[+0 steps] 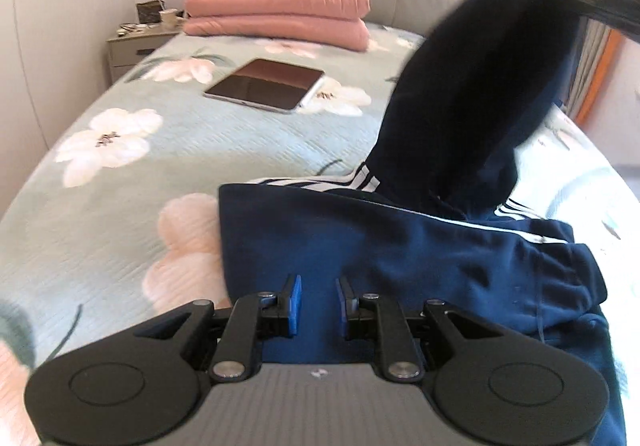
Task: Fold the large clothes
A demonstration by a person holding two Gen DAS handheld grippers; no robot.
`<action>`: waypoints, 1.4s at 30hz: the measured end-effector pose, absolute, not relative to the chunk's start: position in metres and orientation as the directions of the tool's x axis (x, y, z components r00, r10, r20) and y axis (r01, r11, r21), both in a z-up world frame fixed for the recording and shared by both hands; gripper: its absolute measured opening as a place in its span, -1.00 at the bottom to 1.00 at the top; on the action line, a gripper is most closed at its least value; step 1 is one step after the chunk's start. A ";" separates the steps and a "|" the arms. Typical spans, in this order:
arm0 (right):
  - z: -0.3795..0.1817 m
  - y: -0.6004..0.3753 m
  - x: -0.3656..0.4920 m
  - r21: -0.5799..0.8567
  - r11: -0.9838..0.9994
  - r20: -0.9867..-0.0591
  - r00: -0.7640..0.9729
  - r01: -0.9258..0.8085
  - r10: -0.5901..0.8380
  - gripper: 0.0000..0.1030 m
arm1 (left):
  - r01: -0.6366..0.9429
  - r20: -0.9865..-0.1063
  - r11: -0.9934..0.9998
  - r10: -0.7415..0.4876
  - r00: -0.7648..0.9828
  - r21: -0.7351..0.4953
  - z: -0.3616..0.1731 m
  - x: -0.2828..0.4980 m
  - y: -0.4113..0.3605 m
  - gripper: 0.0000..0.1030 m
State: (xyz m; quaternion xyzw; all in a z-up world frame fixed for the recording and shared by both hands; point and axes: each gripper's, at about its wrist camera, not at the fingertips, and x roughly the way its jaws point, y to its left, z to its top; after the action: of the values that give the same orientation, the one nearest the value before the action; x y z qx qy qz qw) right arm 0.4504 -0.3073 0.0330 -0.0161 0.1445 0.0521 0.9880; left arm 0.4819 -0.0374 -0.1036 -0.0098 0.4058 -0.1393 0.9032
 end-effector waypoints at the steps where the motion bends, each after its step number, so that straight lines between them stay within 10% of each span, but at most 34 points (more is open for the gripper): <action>1: 0.038 -0.304 0.432 -0.003 0.992 -0.299 0.947 -0.127 0.120 -0.75 | 0.242 -0.727 0.961 -0.261 0.635 -0.134 -0.099 0.476 -0.036 -0.59; 4: 0.031 -0.292 0.383 0.062 0.976 -0.428 0.877 -0.210 0.217 -0.51 | 0.243 -0.726 0.962 -0.253 0.639 -0.121 -0.089 0.461 -0.033 -0.57; 6: 0.005 -0.285 0.359 0.136 0.949 -0.585 0.749 -0.286 0.310 0.56 | 0.247 -0.728 0.963 -0.246 0.640 -0.108 -0.085 0.452 -0.034 -0.53; 12: -0.079 -0.279 0.292 0.186 0.940 -0.870 0.397 -0.286 0.293 0.52 | 0.290 -0.736 0.952 -0.268 0.622 -0.102 -0.085 0.440 -0.041 -0.51; 26: -0.128 -0.368 0.393 0.657 0.665 -0.700 0.616 0.355 0.362 0.58 | 0.361 -0.713 0.929 -0.304 0.632 -0.077 -0.083 0.429 -0.090 -0.33; 28: -0.133 -0.365 0.398 0.701 0.637 -0.659 0.631 0.319 0.410 0.18 | 0.343 -0.721 0.935 -0.296 0.627 -0.086 -0.086 0.430 -0.085 -0.33; 29: -0.129 -0.364 0.400 0.698 0.652 -0.651 0.642 0.296 0.406 -0.53 | 0.334 -0.723 0.938 -0.291 0.626 -0.090 -0.087 0.430 -0.082 -0.33; 37: 0.027 -0.343 0.385 0.349 0.937 -0.497 0.846 -0.011 0.195 -0.66 | 0.257 -0.716 0.958 -0.267 0.645 -0.125 -0.084 0.429 -0.050 -0.33; 40: 0.026 -0.300 0.393 0.343 0.928 -0.545 0.773 -0.147 0.325 -0.35 | 0.214 -0.711 0.968 -0.245 0.659 -0.135 -0.083 0.430 -0.039 -0.33; 42: -0.013 -0.260 0.404 0.431 0.872 -0.640 0.604 -0.230 0.475 0.59 | 0.185 -0.710 0.974 -0.224 0.668 -0.133 -0.081 0.433 -0.031 -0.33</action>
State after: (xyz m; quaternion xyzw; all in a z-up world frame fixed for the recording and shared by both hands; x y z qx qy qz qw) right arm 0.4038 -0.2597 -0.0134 0.1544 0.3977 0.1999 0.8821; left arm 0.4329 -0.0306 -0.0813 -0.0248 0.3919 -0.1120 0.9128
